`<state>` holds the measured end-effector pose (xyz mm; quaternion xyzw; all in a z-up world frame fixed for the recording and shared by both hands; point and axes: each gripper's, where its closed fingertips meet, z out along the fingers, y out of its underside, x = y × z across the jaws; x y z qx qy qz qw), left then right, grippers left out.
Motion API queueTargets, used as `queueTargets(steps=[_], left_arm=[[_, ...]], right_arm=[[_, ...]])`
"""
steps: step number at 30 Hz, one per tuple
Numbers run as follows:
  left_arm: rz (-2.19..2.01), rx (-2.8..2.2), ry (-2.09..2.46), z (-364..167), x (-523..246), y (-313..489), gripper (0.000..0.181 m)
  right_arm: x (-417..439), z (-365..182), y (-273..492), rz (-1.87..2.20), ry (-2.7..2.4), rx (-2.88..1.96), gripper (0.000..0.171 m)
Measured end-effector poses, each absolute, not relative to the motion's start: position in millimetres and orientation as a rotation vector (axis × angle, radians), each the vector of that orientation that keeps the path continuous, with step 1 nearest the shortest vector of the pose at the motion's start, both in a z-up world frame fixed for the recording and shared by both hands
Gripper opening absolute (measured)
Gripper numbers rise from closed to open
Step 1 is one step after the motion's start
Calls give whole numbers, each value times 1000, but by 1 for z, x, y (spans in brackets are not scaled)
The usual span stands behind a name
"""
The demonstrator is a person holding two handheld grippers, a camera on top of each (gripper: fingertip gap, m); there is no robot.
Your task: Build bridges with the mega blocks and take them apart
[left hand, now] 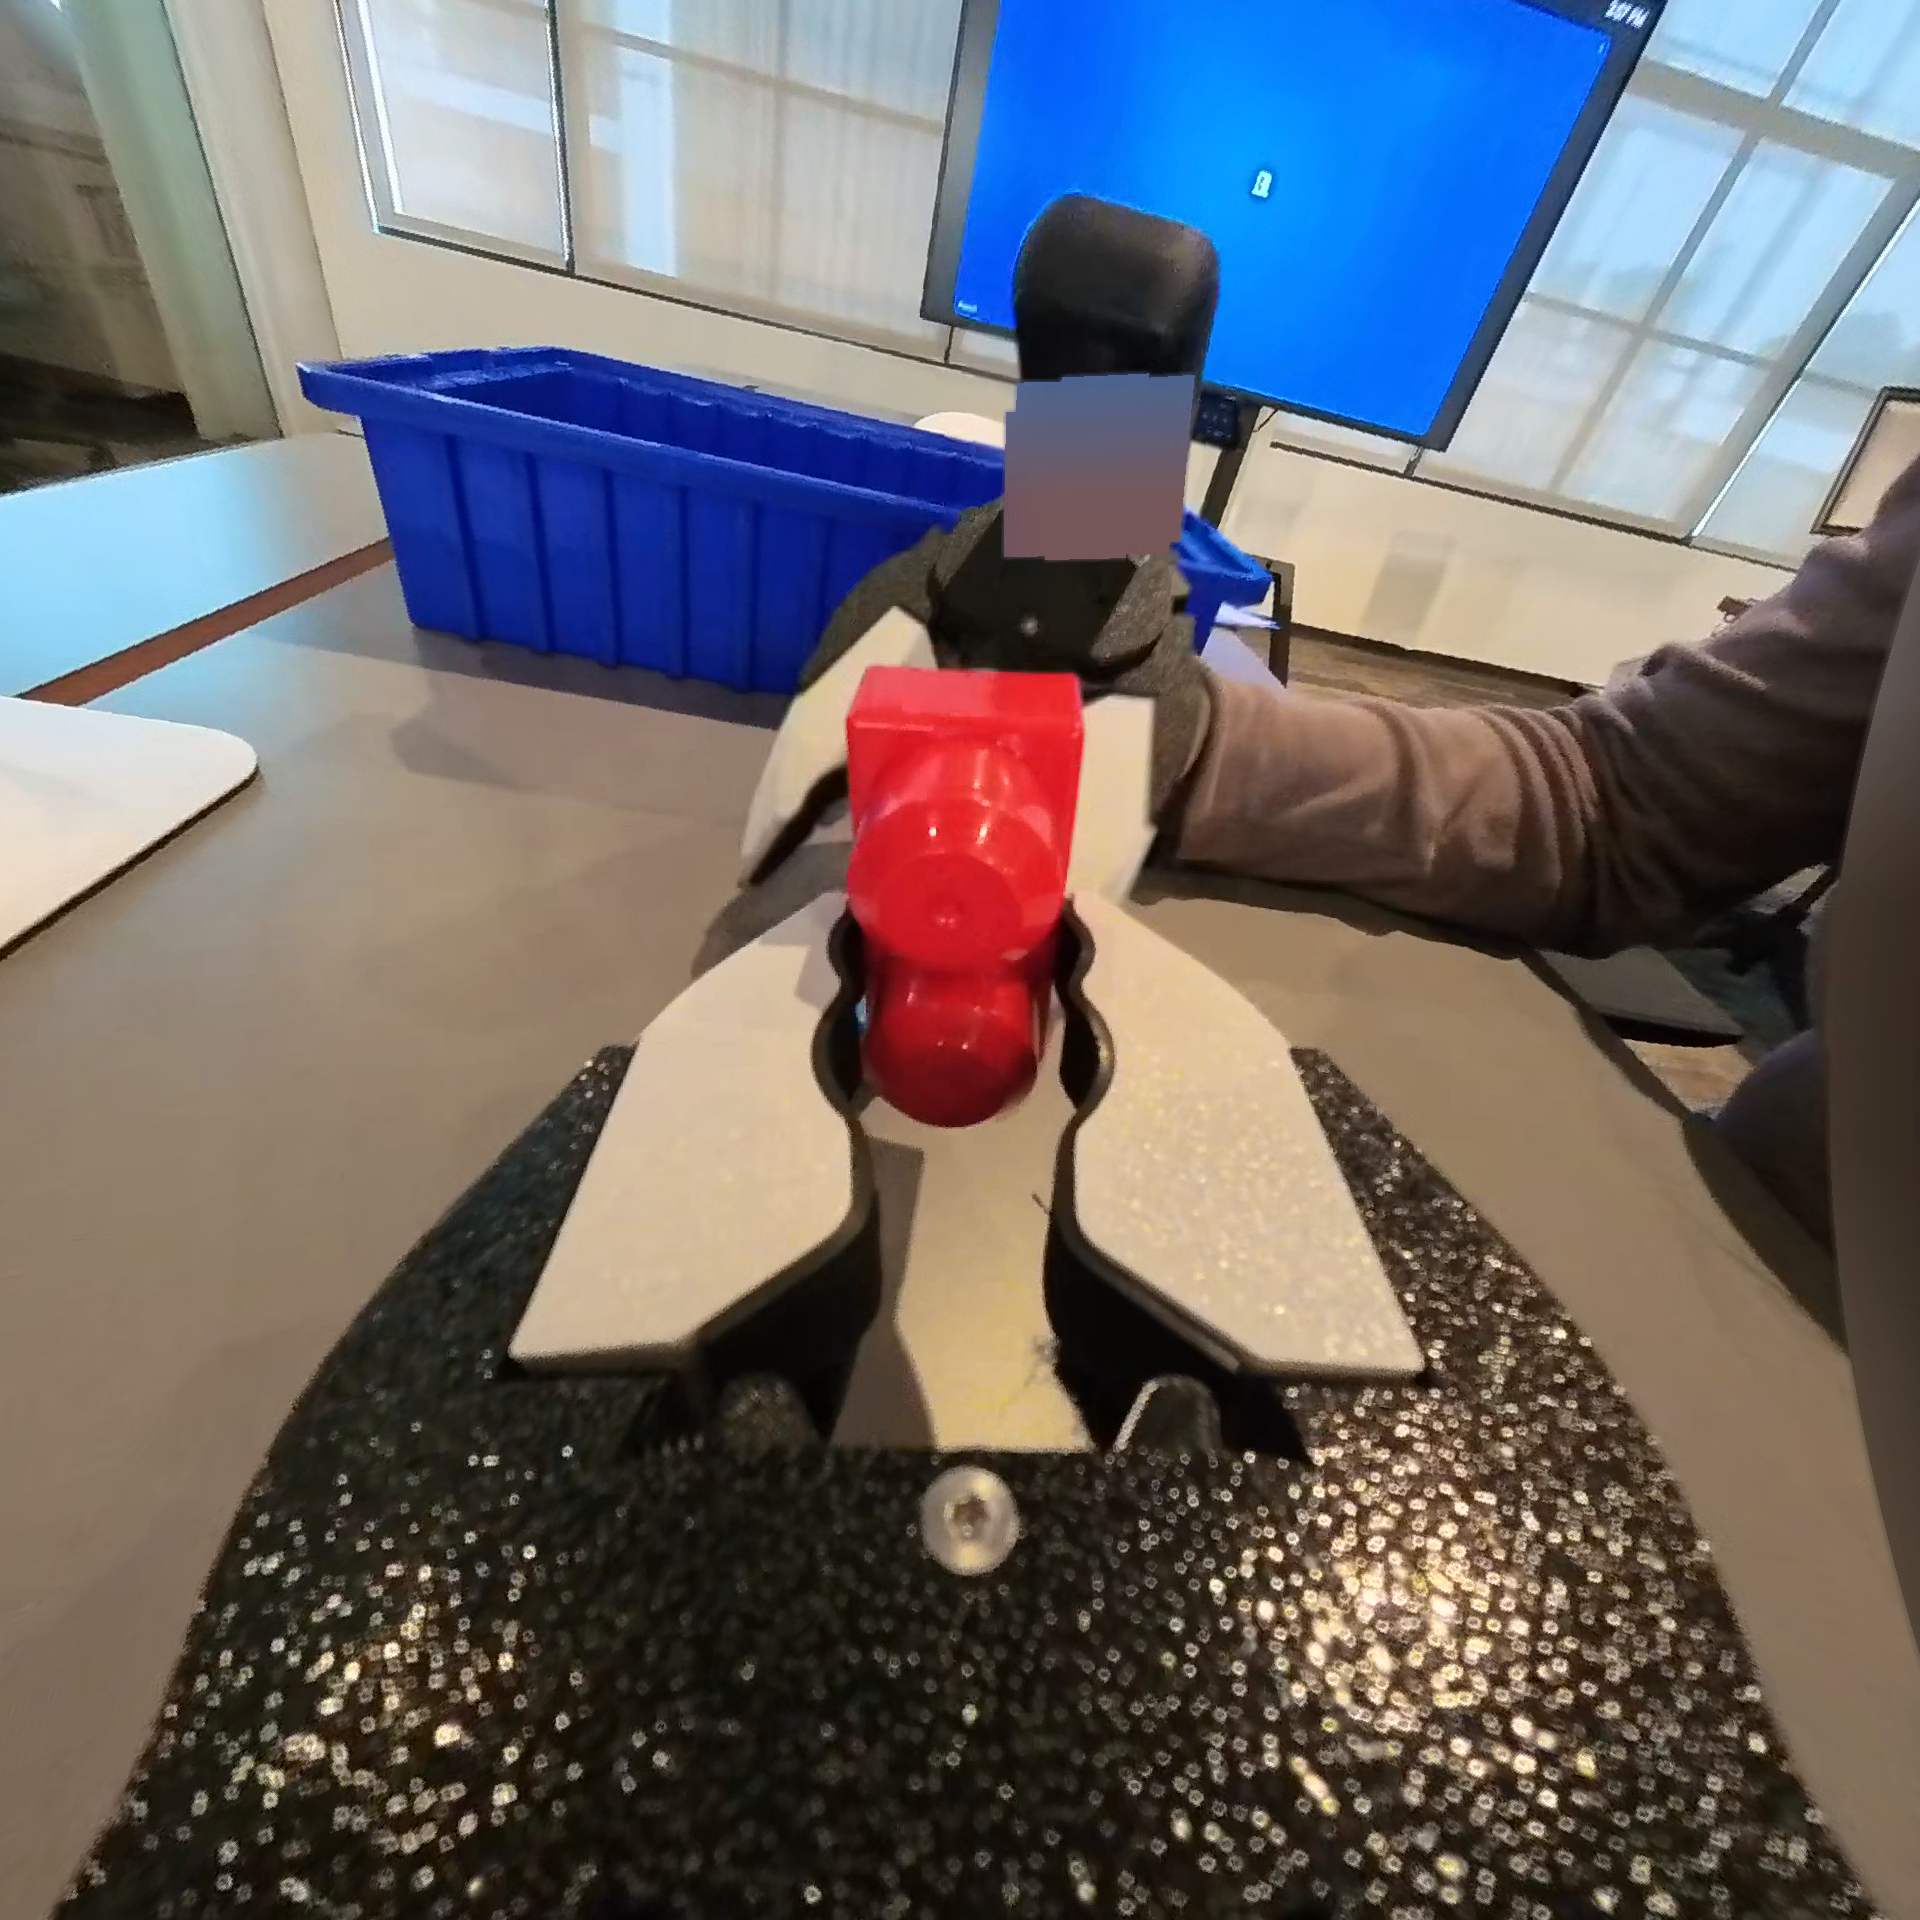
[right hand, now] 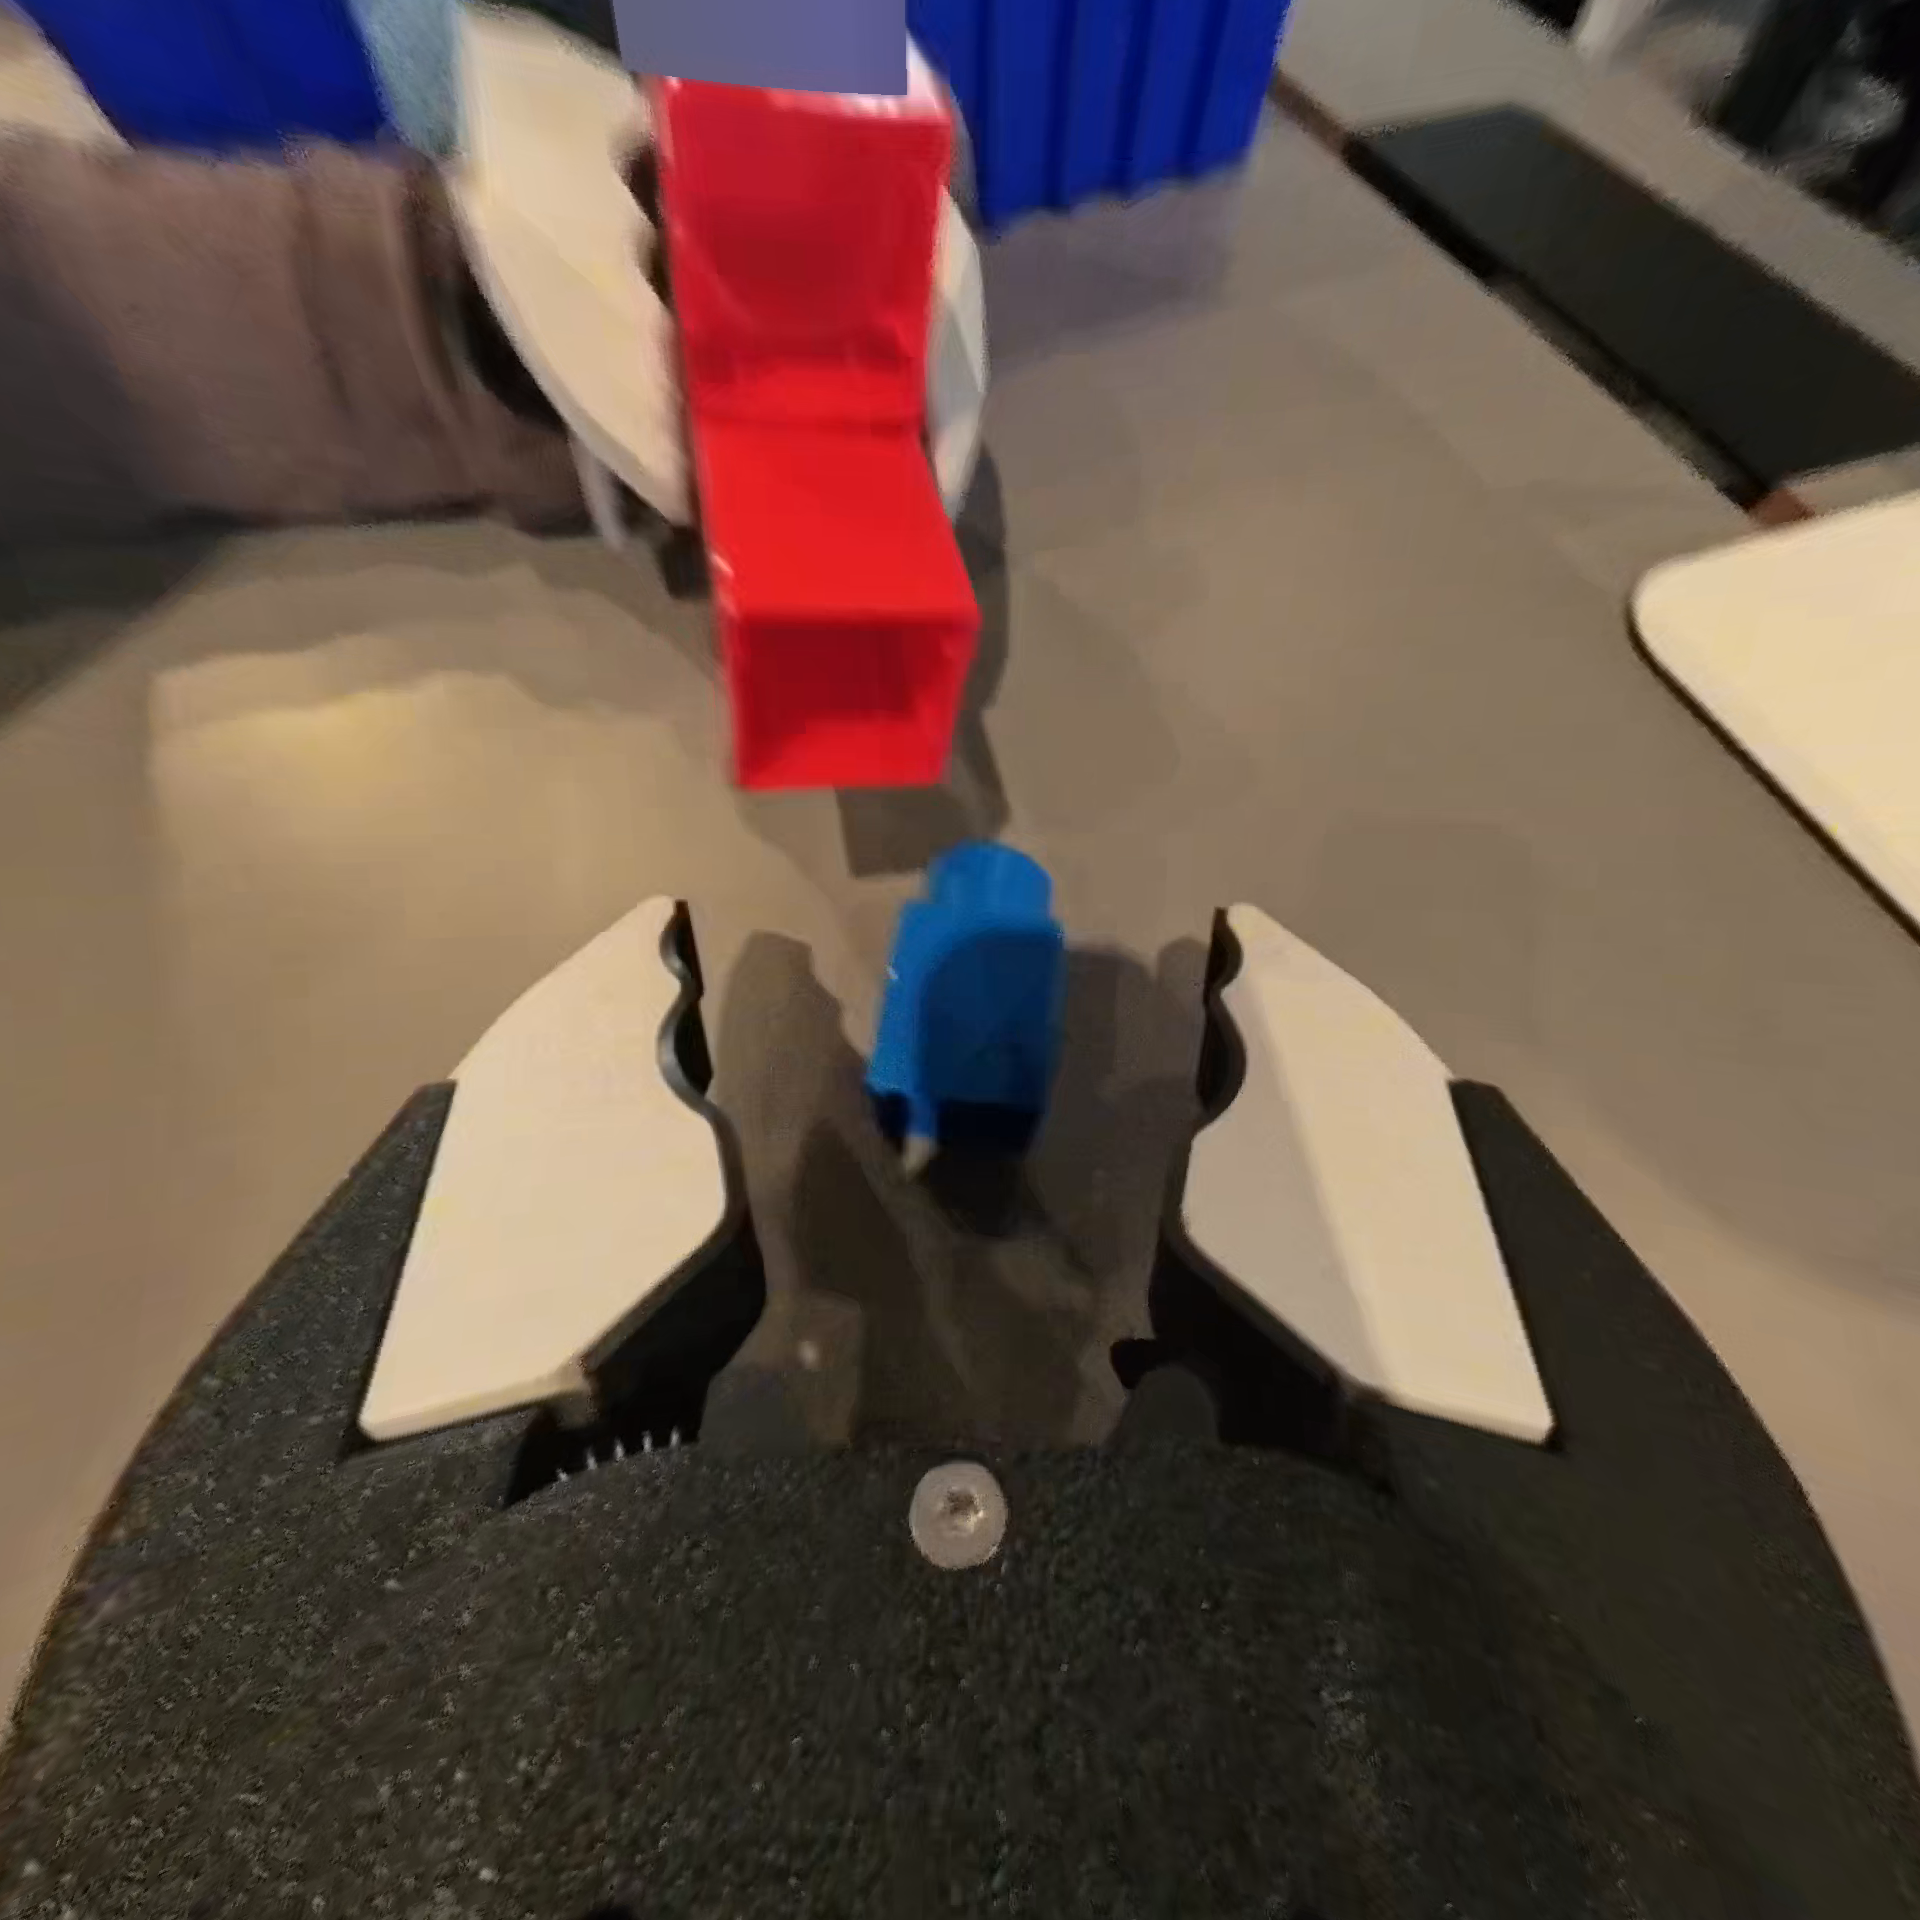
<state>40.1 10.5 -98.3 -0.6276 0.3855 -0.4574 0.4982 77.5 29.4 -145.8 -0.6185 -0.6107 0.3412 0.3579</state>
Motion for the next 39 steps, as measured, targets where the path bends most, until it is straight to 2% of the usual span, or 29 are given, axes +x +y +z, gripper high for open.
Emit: queueTargets(steps=[1,6,8,13,18,22,29,34,39], left_arm=[[-1100,-1522,937,-99,40,11,35],[-1111,-1531,999,-103,50,4,35],[-1130,-1525,1025,-103,55,-1,35],[-1240,-1499,1090,-96,66,-17,35],[-1373,-1439,1110,-85,77,-32,35],[-1372,-1367,1020,-58,72,-29,35],[-1102,-1396,1190,-44,138,-20,35],[-1100,-1393,1234,-40,188,-8,35],[-1126,-1383,1293,-42,230,-4,35]], right_arm=[[74,-134,20,983,-1563,-1539,89],[59,-111,0,1125,-1520,-1422,56],[57,-109,-3,1158,-1510,-1426,36],[70,-97,-16,1347,-1559,-1369,36],[91,-77,-27,1337,-1604,-1328,36],[133,-32,-12,1037,-1410,-1334,36],[249,-15,8,429,-1045,-1581,36],[345,-24,27,51,-829,-1819,36],[390,-53,39,-105,-780,-2028,36]])
